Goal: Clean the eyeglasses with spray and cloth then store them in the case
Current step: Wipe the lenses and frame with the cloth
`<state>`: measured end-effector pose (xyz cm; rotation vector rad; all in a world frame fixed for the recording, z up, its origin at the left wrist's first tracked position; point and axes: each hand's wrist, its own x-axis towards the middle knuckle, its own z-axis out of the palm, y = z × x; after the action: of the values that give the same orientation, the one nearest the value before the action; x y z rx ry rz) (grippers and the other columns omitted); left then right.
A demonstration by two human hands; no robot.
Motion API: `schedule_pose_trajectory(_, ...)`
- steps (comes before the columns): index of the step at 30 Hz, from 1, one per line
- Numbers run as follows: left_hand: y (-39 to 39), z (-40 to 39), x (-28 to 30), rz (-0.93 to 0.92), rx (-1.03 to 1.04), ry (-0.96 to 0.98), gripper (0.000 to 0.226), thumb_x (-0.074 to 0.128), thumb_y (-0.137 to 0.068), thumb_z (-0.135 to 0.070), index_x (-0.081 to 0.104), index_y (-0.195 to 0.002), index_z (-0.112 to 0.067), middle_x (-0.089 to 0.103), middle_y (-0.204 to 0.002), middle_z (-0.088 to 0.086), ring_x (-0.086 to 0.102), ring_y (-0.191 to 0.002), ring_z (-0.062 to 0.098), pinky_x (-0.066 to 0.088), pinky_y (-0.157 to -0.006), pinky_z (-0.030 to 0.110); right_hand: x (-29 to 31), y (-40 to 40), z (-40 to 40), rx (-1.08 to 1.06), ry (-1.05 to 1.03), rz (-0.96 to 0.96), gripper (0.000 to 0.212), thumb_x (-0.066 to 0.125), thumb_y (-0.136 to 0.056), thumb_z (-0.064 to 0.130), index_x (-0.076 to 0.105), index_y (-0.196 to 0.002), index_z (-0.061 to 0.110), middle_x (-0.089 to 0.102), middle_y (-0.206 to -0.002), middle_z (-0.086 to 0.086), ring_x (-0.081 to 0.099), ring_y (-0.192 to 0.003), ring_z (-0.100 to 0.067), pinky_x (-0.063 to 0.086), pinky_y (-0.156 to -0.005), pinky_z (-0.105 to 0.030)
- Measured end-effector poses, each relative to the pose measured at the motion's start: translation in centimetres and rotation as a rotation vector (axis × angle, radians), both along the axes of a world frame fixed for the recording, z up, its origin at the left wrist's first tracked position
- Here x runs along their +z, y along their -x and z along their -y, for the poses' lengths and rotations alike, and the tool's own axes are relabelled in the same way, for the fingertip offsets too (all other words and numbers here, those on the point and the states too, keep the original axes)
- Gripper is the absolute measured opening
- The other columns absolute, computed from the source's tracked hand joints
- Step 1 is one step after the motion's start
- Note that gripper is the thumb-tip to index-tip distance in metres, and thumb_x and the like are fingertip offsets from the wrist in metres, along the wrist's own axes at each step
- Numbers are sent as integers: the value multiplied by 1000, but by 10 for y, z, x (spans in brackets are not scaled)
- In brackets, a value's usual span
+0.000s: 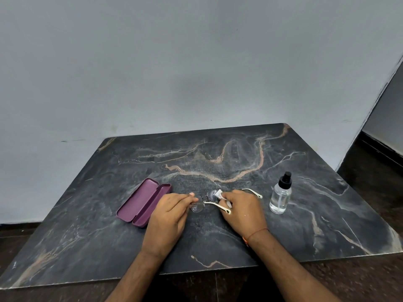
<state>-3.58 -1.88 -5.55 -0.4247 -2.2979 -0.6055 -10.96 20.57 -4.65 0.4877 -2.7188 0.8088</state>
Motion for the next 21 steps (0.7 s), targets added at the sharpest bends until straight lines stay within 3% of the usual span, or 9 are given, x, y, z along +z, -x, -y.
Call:
schedule_pose_trajectory(2, 0, 1, 0, 0, 5, 2, 25, 63, -106, -19, 80, -124, -15, 76, -127, -7, 70, -114, 13, 48, -108, 21, 2, -1, 0, 40, -22, -1, 20, 60, -95, 39, 75, -87, 28, 52, -66, 7, 62, -73, -20, 41, -64, -34)
schedule_pose_trajectory(4, 0, 1, -1, 2, 11, -1, 26, 62, -106, -19, 80, -124, -15, 76, -128, -6, 71, -114, 14, 49, -107, 23, 5, -4, 0, 89, 14, 15, 29, 56, -92, 48, 79, -108, 40, 62, -71, 7, 63, -76, -14, 47, -66, -34)
schedule_pose_trajectory(6, 0, 1, 0, 4, 14, -10, 26, 61, -106, -19, 80, -124, -15, 76, -128, -7, 70, -114, 13, 47, -108, 21, 4, -5, -1, 104, 63, 45, 26, 56, -89, 51, 79, -98, 43, 60, -68, 9, 60, -72, -10, 50, -66, -34)
schedule_pose_trajectory(9, 0, 0, 0, 11, 5, -11, 26, 62, -106, -19, 79, -124, -17, 75, -128, -9, 69, -114, 12, 46, -108, 20, 1, -1, -1, 43, 55, 34, 24, 64, -94, 42, 70, -75, 28, 51, -61, 8, 56, -66, -14, 51, -65, -39)
schedule_pose_trajectory(11, 0, 0, -1, 13, 0, -5, 25, 64, -105, -18, 80, -124, -17, 75, -128, -9, 70, -114, 12, 45, -108, 20, -2, 1, -1, 29, 31, 4, 22, 62, -96, 40, 73, -84, 26, 50, -63, 9, 59, -69, -18, 50, -65, -38)
schedule_pose_trajectory(15, 0, 3, -2, 19, 4, -7, 26, 65, -104, -16, 79, -126, -17, 75, -130, -8, 70, -116, 13, 46, -109, 21, 2, -4, -1, 91, 53, 39, 26, 60, -94, 51, 75, -115, 48, 60, -72, 14, 62, -77, -7, 50, -68, -33)
schedule_pose_trajectory(19, 0, 2, -1, 13, -4, -2, 25, 64, -105, -17, 80, -124, -15, 76, -129, -8, 70, -115, 12, 44, -109, 20, 0, -1, -1, 38, 74, 24, 21, 62, -94, 47, 78, -95, 34, 67, -76, 10, 63, -77, -10, 52, -71, -35)
schedule_pose_trajectory(21, 0, 1, -1, 10, -9, 6, 25, 64, -104, -17, 80, -124, -15, 76, -128, -7, 70, -115, 12, 44, -109, 19, -1, 0, -1, 14, 23, -16, 23, 58, -97, 43, 77, -95, 32, 64, -73, 7, 63, -75, -15, 51, -68, -37)
